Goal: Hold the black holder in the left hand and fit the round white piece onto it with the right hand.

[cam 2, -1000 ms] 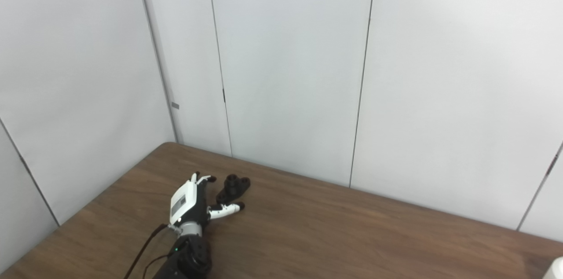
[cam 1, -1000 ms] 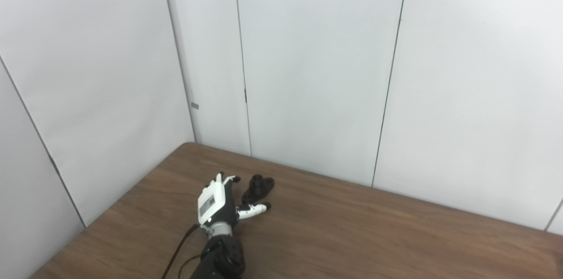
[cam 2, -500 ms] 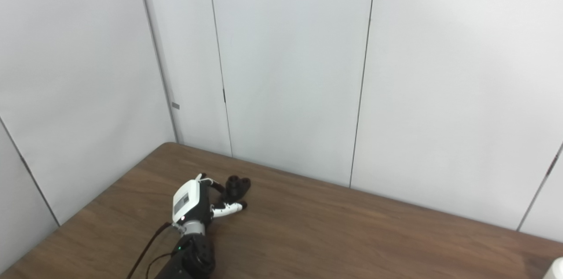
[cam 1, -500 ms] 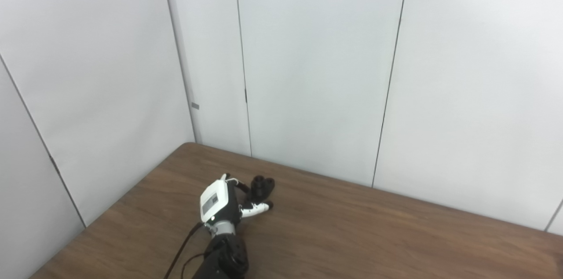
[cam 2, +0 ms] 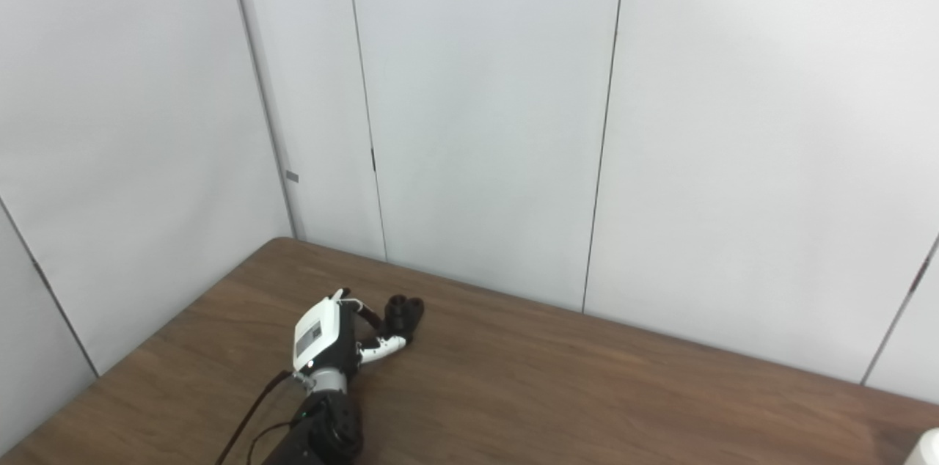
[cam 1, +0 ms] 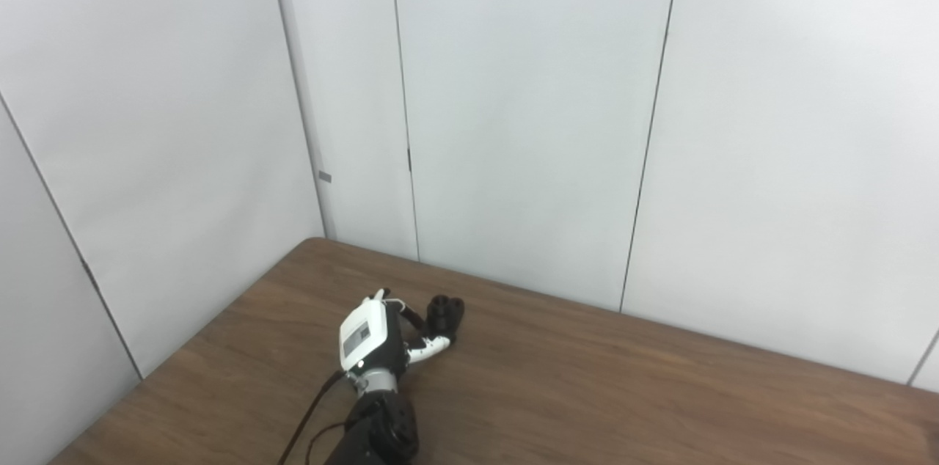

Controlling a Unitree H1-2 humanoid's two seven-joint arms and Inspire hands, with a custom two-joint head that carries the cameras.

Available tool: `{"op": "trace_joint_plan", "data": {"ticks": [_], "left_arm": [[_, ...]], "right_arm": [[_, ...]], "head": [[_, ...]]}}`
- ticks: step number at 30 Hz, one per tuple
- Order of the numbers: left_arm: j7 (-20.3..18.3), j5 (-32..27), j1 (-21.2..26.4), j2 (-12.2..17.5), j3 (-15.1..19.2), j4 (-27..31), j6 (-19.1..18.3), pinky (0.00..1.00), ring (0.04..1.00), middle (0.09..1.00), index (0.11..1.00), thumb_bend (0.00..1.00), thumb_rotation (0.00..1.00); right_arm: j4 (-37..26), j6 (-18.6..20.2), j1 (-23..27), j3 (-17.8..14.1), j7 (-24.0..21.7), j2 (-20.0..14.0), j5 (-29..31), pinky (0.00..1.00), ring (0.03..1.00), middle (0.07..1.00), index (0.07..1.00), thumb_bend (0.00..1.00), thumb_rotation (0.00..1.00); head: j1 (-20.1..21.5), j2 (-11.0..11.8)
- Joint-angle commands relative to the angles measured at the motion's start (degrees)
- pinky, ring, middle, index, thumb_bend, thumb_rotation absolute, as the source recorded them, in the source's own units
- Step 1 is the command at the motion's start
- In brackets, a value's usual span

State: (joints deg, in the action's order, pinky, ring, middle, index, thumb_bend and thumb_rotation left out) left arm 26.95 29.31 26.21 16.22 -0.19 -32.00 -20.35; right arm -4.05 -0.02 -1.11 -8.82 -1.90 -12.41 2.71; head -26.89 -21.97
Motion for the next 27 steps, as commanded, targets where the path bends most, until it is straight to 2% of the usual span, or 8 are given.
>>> {"op": "trace_joint_plan", "data": {"ticks": [1,6,9,16,20,23,27], "left_arm": [[-2.4,-0.3,-0.5,-0.4,-1.1,-1.3,-2.5,0.93,0.958,0.931,0.482,0.52,0.05],[-2.7,0.6,-0.8,-0.2,-1.8,-0.5,-3.1,0.90,0.947,0.920,0.482,0.52,0.05],[-3.5,0.8,-0.7,0.3,-2.5,-0.6,-3.0,0.91,0.949,0.920,0.481,0.52,0.05],[-6.5,1.5,-0.6,2.0,-5.6,-0.2,-3.8,0.87,0.932,0.901,0.482,0.52,0.05],[-9.4,1.2,-1.0,3.0,-7.0,1.1,-3.7,0.93,0.956,0.899,0.483,0.52,0.05],[-14.0,1.6,-1.2,4.9,-9.6,2.3,-3.2,0.98,0.982,0.910,0.484,0.52,0.05],[-18.2,2.1,-1.2,6.9,-12.6,4.1,-3.2,0.94,0.972,0.912,0.485,0.52,0.05]], "right_arm": [[-0.1,1.2,-1.0,-1.1,1.4,-0.6,-1.1,1.00,1.000,1.000,0.938,0.80,1.00],[-0.2,1.4,-1.0,-1.3,1.3,-0.5,-0.7,1.00,1.000,1.000,0.938,0.83,1.00],[-0.6,1.9,-0.9,-1.4,1.2,-0.3,-0.5,1.00,1.000,1.000,0.937,0.81,1.00],[-0.8,1.9,-0.9,-1.6,0.9,0.1,0.3,1.00,1.000,1.000,0.934,0.77,0.98],[-1.0,1.9,-0.9,-1.5,1.4,0.2,-0.8,1.00,1.000,0.997,0.933,0.79,0.99],[-0.7,1.3,-0.9,-1.5,1.6,0.3,-1.2,1.00,1.000,0.992,0.932,0.79,0.99],[-0.9,1.5,-0.8,-1.5,1.5,0.4,-0.9,1.00,1.000,0.996,0.933,0.76,0.99]], "head": [[0.1,0.1],[0.1,0.1],[0.4,0.1],[0.9,0.0],[1.2,0.1],[1.4,0.0],[1.6,-0.1]]}}
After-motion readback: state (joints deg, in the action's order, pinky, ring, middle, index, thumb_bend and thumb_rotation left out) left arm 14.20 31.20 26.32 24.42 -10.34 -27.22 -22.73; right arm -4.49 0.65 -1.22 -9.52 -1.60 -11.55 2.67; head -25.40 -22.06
